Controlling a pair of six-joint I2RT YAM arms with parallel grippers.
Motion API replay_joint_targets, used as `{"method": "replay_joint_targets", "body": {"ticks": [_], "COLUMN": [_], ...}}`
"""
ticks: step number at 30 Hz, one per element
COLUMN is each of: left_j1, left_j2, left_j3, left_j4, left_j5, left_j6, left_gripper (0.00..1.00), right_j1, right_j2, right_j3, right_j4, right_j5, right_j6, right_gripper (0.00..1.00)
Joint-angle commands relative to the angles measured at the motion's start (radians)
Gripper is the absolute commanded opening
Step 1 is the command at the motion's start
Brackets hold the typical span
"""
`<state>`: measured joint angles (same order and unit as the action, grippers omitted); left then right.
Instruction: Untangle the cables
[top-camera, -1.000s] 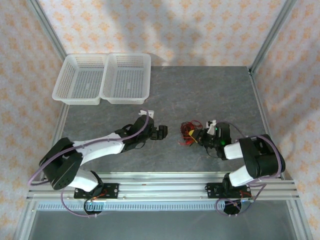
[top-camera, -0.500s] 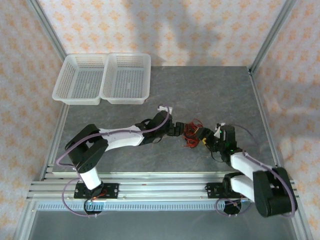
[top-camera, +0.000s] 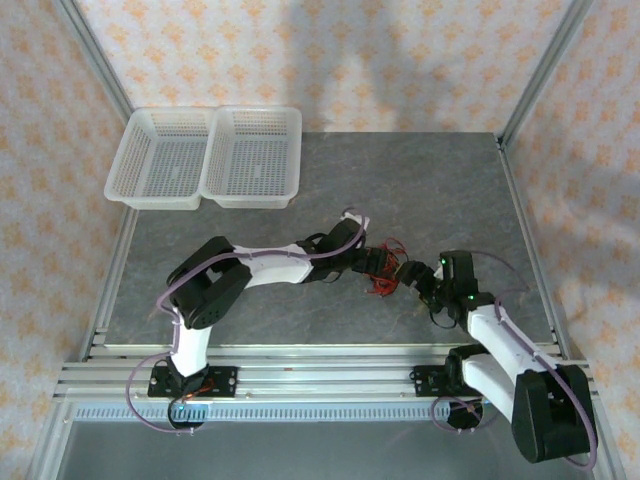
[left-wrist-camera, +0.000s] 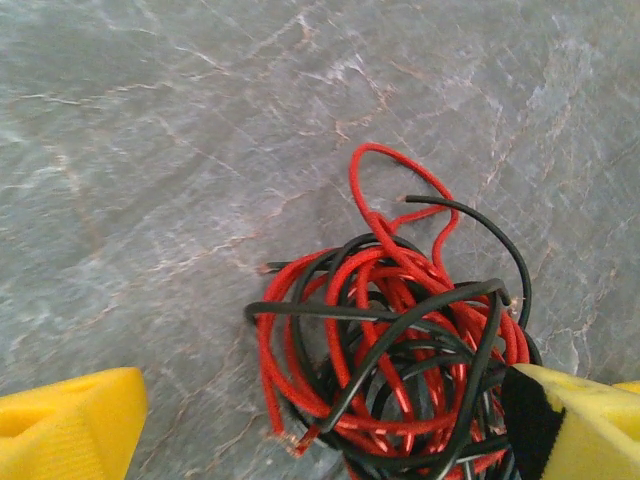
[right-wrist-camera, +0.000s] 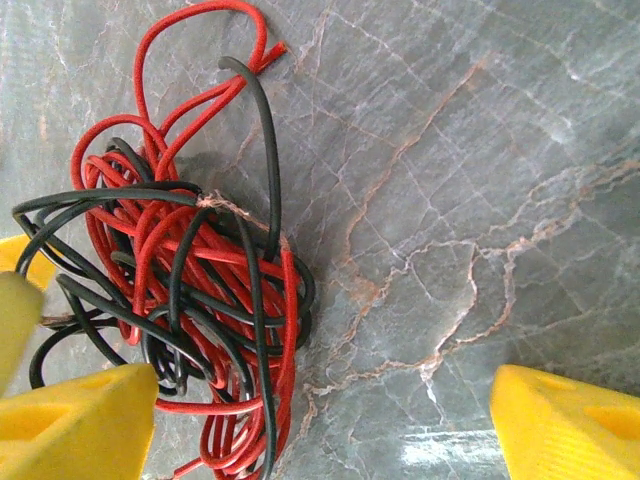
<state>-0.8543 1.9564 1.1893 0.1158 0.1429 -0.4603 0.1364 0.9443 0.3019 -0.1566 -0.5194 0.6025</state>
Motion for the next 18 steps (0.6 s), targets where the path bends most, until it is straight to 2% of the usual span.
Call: {"method": "replay_joint_targets", "body": {"ticks": [1,4,6,10,16,18], "left_j1": [-0.009,-0.009,-0.009,-0.009,-0.009,-0.009], "left_j2": [0.04,0.072,0.095,0.122,0.1,0.064], "left_j3": [0.048,0.07,0.086,0.089,0.058,0.023], "left_j4": [-0.059,-0.081,-0.097,-0.078,-0.051,-0.028], "left_j5": [0.014,0.0,-0.009,-0.008,-0.01,-0.012], "left_j6": [0.065,0.083,0.094,0.089,0.062,0.042], "left_gripper": [0.93,0.9,0.82,0.55,0.0,0.0], "right_j1": [-0.005,-0.005,-0.005,-0.005,-0.001,0.005], "right_j2": [0.024,0.035,0.035,0.048,0.092,0.106], "right_j3": [0.051,0.059,0.056,0.044,0.034,0.038], "right_j4": [-0.052,-0.039,-0.015,0.054,0.155,0.172], "right_j5": [0.012,-0.005,-0.014,-0.042,-0.087,-0.094], "right_j6": [-0.038,-0.031,-0.016,0.026,0.067,0.073], "right_gripper": [0.85,0.85,0.84,0.84,0.82,0.82]}}
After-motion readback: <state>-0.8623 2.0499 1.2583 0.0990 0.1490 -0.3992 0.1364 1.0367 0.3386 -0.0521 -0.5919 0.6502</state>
